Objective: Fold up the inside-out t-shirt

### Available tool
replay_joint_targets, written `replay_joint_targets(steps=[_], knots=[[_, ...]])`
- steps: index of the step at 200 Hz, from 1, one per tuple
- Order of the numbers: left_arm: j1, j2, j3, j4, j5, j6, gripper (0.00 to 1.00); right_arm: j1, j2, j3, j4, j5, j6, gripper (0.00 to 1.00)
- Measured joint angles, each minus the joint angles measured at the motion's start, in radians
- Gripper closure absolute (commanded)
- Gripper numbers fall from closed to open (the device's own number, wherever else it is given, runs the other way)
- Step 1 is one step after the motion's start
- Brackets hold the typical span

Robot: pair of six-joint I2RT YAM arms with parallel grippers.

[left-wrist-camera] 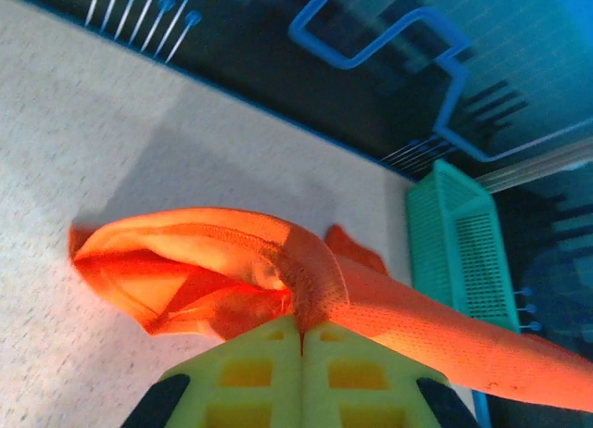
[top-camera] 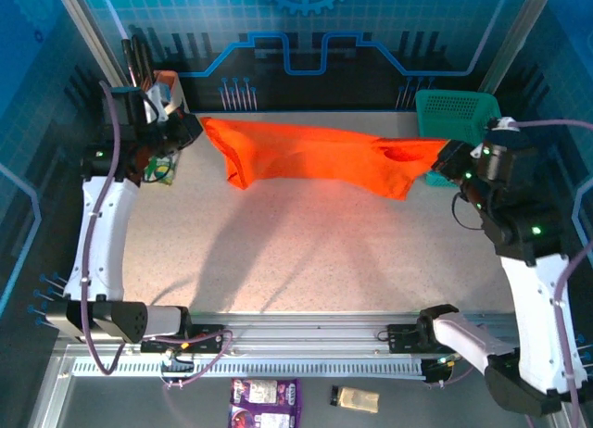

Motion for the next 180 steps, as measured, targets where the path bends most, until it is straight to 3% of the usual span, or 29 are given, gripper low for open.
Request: replay_joint_targets(steps=[53,113,146,180], knots=[[0.007,-0.135,-0.018,0.014,0.113,-0.011,1.00,-0.001,-0.074,0.087,-0.015,0.052,-0.108,1.00],[0.013,-0.105,0.247,0.046,0.119,-0.029,1.00,-0.001,0.055,0.329,0.074,0.052,-0.222,1.00],[0.013,-0.011,0.235,0.085,0.120,-0.071,1.00,-0.001,0.150,0.306,0.132,0.046,-0.239,1.00],[0.019,0.220,0.296,0.102,0.130,-0.120,1.00,-0.018,0.307,0.293,0.194,0.023,-0.242,1.00]])
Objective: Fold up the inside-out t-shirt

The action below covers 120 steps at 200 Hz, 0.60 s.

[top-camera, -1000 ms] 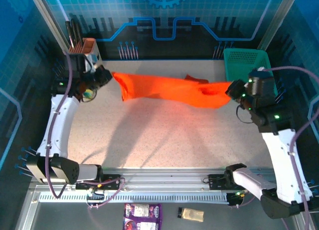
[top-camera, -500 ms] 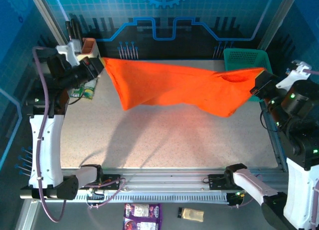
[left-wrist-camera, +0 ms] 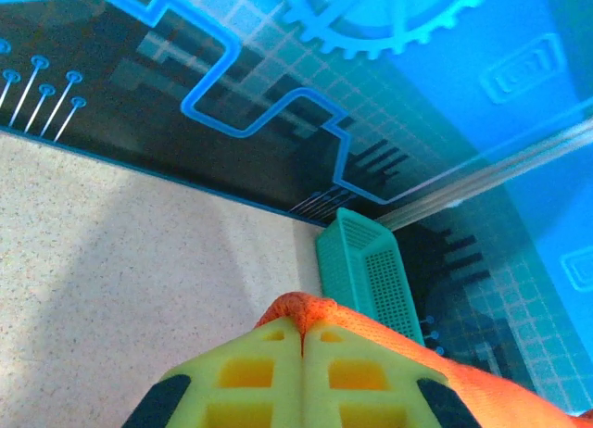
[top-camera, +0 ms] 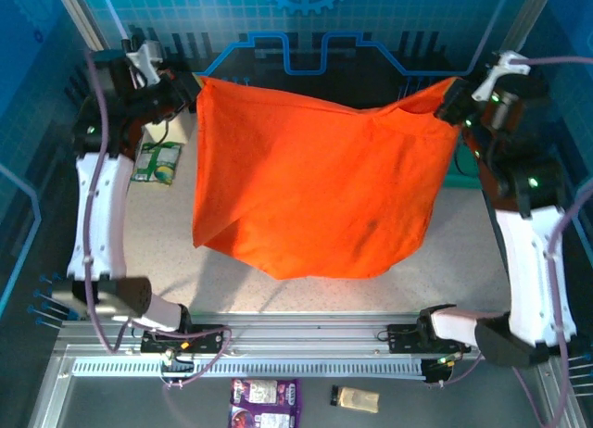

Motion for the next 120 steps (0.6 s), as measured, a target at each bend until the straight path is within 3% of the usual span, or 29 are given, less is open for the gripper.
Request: replay_joint_targets(steps=[37,68,89,120], knots=[[0.018,0.272,0.380,-0.040,0.029,-0.045,1.00,-0.032,0.176,0.166,0.003,-0.035,0.009,1.00],[0.051,0.291,0.562,-0.041,0.068,-0.079,1.00,-0.036,0.171,0.275,0.016,-0.053,0.011,1.00],[0.077,0.200,0.480,-0.027,0.086,-0.084,1.00,-0.036,0.085,0.229,0.032,-0.056,0.012,1.00],[0.087,-0.037,0.098,-0.005,0.105,-0.077,1.00,-0.036,-0.117,-0.010,0.035,-0.074,0.029,1.00]])
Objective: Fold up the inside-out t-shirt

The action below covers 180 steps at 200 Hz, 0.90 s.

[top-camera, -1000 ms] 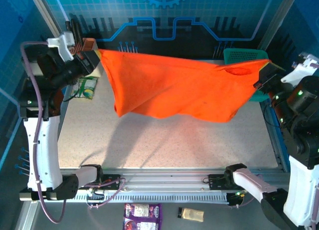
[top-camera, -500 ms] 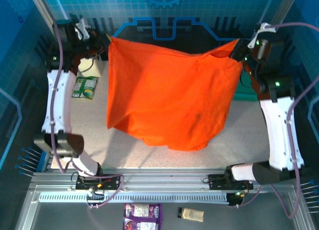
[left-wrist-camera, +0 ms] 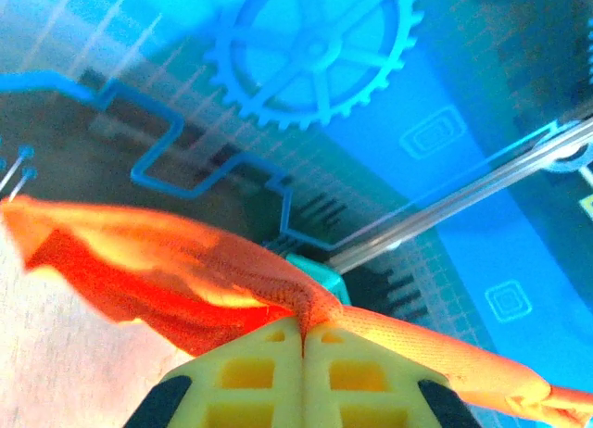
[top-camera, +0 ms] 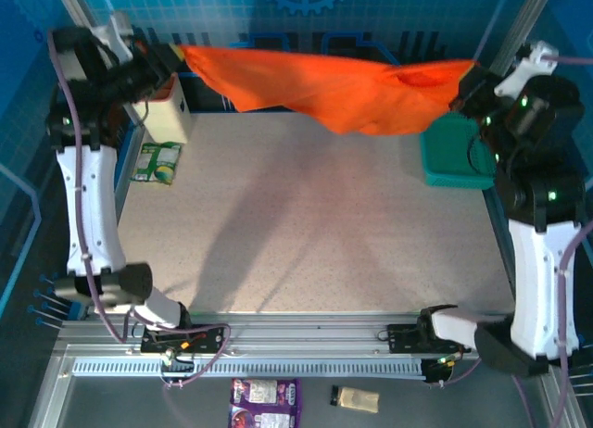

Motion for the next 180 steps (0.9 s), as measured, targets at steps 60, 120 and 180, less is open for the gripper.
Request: replay_joint_targets(steps=[60,120,180], knots=[[0.000,-0.348,-0.772,-0.054,0.011,0.049,1.00,0.000,-0.282,-0.582,-0.105,-0.082,0.097,1.00],[-0.134,-0.111,-1.073,-0.006,-0.086,0.068,1.00,0.000,-0.116,-1.018,-0.024,-0.163,0.152,1.00],[-0.158,0.082,-1.051,0.047,-0.248,0.119,0.89,0.000,0.015,-1.069,0.109,-0.156,0.148,1.00]])
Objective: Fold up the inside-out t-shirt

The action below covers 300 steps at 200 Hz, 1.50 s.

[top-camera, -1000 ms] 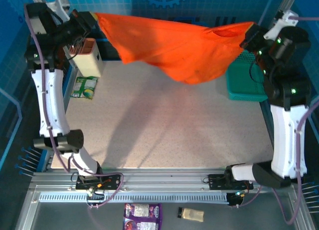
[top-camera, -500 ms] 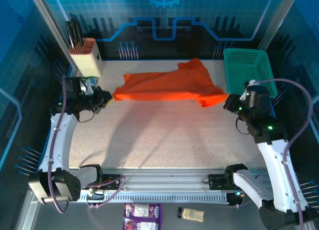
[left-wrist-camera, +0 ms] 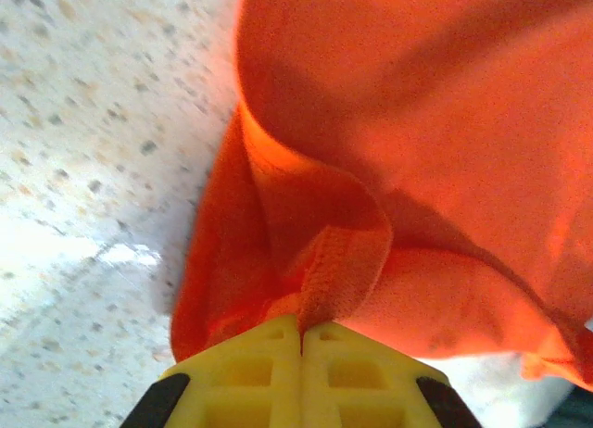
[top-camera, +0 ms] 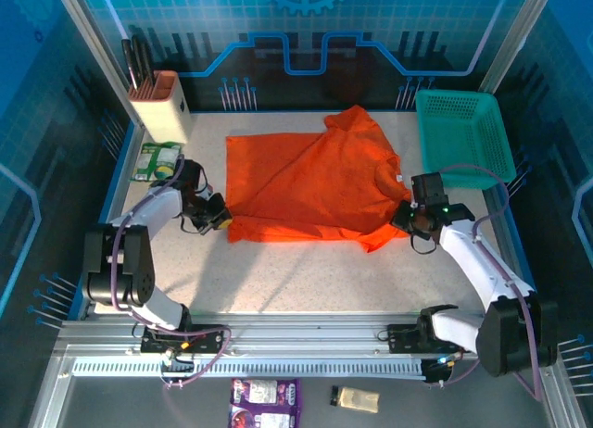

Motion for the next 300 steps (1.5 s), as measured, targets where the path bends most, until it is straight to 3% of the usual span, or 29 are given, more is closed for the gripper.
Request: replay_joint_targets(steps=[62,104,149,221,267,300], knots=[[-0.008,-0.002,0.022,0.009,-0.115,0.072,0.62,-0.005,0.019,0.000,0.034,0.000,-0.013,1.00],[-0.030,-0.127,-0.085,0.010,-0.151,0.084,0.64,-0.006,0.019,0.000,0.034,-0.001,-0.013,1.00],[-0.085,-0.097,-0.141,0.032,-0.151,0.090,0.61,-0.006,0.018,0.000,0.034,-0.003,-0.013,1.00],[-0.107,-0.023,-0.139,0.100,-0.156,0.129,0.75,-0.006,0.000,-0.001,0.030,-0.003,-0.013,1.00],[-0.107,-0.023,-0.138,0.114,-0.156,0.145,1.00,-0.006,-0.016,-0.002,0.023,-0.003,-0.012,1.00],[-0.107,-0.084,-0.120,0.092,-0.154,0.140,1.00,-0.006,-0.032,0.006,-0.001,0.000,-0.013,1.00]])
